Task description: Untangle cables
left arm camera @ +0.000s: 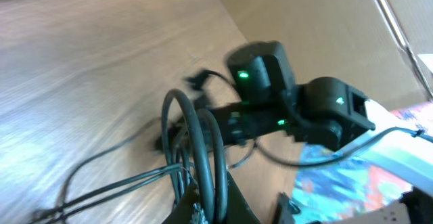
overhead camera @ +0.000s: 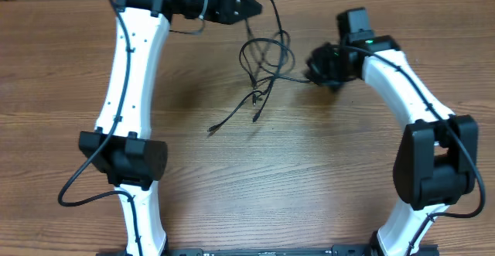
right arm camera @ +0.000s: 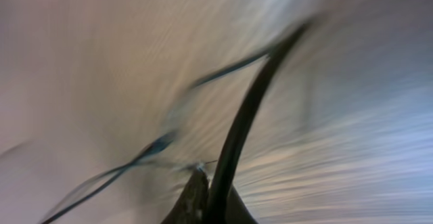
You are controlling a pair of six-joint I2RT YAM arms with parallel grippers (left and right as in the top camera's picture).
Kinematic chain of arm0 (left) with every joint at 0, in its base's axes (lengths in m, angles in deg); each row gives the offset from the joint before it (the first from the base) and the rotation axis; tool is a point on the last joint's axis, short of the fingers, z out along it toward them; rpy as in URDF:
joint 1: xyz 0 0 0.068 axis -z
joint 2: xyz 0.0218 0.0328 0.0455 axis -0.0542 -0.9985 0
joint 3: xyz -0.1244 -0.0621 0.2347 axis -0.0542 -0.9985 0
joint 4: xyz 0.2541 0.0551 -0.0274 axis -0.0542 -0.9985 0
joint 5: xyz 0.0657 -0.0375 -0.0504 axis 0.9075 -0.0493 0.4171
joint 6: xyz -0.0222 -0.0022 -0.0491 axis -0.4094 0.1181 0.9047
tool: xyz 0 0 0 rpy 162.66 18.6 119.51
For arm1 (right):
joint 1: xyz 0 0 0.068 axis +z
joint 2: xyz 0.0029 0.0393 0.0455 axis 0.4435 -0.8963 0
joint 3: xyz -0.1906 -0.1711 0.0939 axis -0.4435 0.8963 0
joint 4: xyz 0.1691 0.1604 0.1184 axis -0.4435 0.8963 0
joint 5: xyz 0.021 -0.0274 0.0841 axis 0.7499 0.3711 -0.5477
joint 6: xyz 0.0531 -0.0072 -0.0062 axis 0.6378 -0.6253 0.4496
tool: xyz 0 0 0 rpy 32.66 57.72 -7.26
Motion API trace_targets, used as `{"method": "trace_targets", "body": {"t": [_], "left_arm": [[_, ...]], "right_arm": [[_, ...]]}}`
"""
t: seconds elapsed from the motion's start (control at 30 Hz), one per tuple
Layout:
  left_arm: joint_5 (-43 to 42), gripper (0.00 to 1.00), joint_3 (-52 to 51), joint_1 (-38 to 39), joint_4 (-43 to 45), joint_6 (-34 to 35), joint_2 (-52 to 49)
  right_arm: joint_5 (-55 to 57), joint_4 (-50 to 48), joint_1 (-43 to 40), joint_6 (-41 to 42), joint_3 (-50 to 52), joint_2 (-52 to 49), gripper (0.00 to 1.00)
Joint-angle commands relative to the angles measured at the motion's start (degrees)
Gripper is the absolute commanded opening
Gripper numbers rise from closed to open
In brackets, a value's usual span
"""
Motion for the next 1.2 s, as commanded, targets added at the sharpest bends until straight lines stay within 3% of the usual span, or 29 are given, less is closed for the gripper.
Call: {"method": "trace_targets", "body": {"t": [0.0, 0.07, 0.13, 0.23, 0.4, 0.67, 0.93, 1.17], "left_arm": [[1.4, 0.04, 1.2, -4.4, 0.4, -1.5, 2.4], [1.3, 0.04, 1.2, -5.4, 0.2, -1.5, 2.4], [1.3, 0.04, 1.2, -5.4, 0.0, -1.5, 2.4], [-0.3, 0.04, 1.2, -4.3, -0.2, -1.5, 2.4], [-3.7, 0.04, 1.2, -2.6, -0.2, -0.1, 2.4], [-6.8, 0.04, 1.2, -1.6, -0.2, 5.2, 2.4], [-7.4, 0.04, 1.2, -0.3, 0.1, 8.9, 2.4], [-7.1, 0.04, 1.2, 1.7, 0.4, 9.3, 2.4]], "right_arm": [[10.2, 4.1, -5.3, -12.4, -0.4, -0.2, 0.04], [2.5, 5.7, -9.2, -21.1, -0.5, -0.1, 0.14], [-10.0, 5.7, -11.1, -28.4, -1.3, 0.4, 0.38], [-22.6, 5.7, -11.5, -34.2, -3.4, 1.8, 0.59], [-26.6, 5.1, -7.7, -37.4, -9.3, 6.3, 0.76], [-26.2, -3.5, 0.2, -31.3, -13.5, 7.8, 0.70], [-16.7, -7.0, 5.3, -18.1, -13.3, 7.5, 0.48], [-14.8, -11.4, 10.0, -12.0, -13.0, 5.7, 0.46]]}}
